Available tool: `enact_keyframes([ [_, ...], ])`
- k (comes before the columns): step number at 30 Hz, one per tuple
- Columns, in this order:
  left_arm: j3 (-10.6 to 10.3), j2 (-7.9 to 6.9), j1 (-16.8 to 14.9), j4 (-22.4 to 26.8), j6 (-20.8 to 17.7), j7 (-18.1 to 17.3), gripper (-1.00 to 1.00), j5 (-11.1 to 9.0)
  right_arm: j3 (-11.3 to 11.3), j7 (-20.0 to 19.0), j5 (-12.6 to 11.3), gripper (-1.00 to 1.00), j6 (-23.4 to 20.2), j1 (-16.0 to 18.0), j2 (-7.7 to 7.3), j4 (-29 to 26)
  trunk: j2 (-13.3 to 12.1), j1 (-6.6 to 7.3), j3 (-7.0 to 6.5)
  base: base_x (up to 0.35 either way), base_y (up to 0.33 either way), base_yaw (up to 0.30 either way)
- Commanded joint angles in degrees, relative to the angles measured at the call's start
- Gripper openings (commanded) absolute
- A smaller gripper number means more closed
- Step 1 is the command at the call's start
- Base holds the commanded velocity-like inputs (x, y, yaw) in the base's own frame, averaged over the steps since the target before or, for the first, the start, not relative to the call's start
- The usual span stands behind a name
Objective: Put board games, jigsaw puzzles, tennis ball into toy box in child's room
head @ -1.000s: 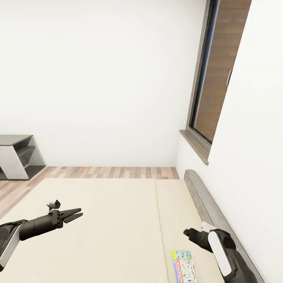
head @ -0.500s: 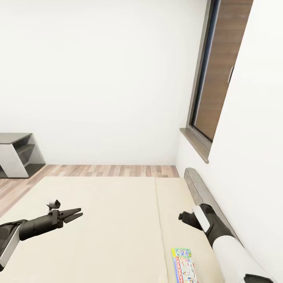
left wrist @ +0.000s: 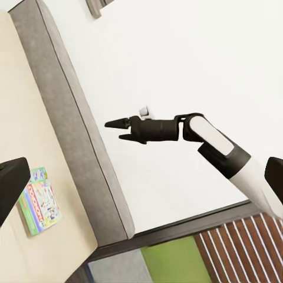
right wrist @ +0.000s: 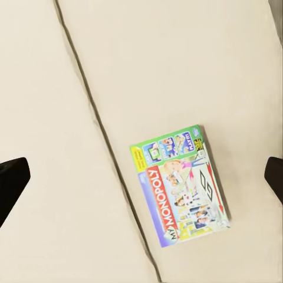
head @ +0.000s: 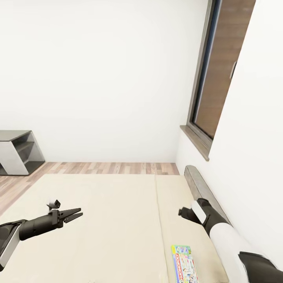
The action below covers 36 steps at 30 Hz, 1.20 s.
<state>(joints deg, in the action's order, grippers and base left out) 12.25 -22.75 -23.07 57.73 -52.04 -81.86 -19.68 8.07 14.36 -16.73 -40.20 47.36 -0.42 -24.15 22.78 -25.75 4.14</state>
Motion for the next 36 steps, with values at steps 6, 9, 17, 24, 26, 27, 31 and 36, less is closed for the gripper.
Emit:
enact_keyframes([
  [6,0.0,-0.02,0.0,0.0,-0.6,-0.1,1.00,-0.1,-0.6,0.3,1.1,1.00,0.1,0.2,-0.09,0.3,0.1,-0.04,0.70,0.000,0.000,0.000],
  [9,0.0,-0.02,0.0,0.0,-0.6,-0.1,1.00,-0.1,-0.7,0.2,1.3,1.00,0.2,0.2,-0.17,0.3,0.1,-0.04,0.97,0.000,0.000,0.000],
  [17,0.0,-0.02,0.0,0.0,-0.6,-0.1,1.00,-0.1,-0.8,-1.2,1.6,1.00,2.0,-0.2,-0.29,0.4,0.1,-0.04,1.48,0.000,0.000,0.000],
  [24,0.0,-0.02,0.0,0.0,-0.6,-0.1,1.00,-0.1,-1.1,-4.1,1.7,1.00,4.5,-0.7,-0.34,0.6,0.1,-0.04,1.55,0.000,0.000,0.000],
  [26,0.0,-0.02,0.0,0.0,-0.6,-0.1,1.00,-0.1,-1.1,-4.4,1.7,1.00,4.7,-0.7,-0.35,0.6,0.1,-0.04,1.56,0.000,0.000,0.000],
  [27,0.0,-0.02,0.0,0.0,-0.6,-0.1,1.00,-0.1,-1.1,-4.5,1.8,1.00,4.7,-0.7,-0.36,0.6,0.1,-0.04,1.56,0.000,0.000,0.000],
  [31,0.0,-0.02,0.0,0.0,-0.6,-0.1,1.00,-0.1,-1.2,-4.7,1.8,1.00,4.9,-0.8,-0.35,0.7,0.1,-0.04,1.57,0.000,0.000,0.000],
  [36,0.0,-0.02,0.0,0.0,-0.6,-0.1,1.00,-0.1,-1.2,-4.8,1.8,1.00,5.0,-0.8,-0.36,0.7,0.1,-0.04,1.57,0.000,0.000,0.000],
])
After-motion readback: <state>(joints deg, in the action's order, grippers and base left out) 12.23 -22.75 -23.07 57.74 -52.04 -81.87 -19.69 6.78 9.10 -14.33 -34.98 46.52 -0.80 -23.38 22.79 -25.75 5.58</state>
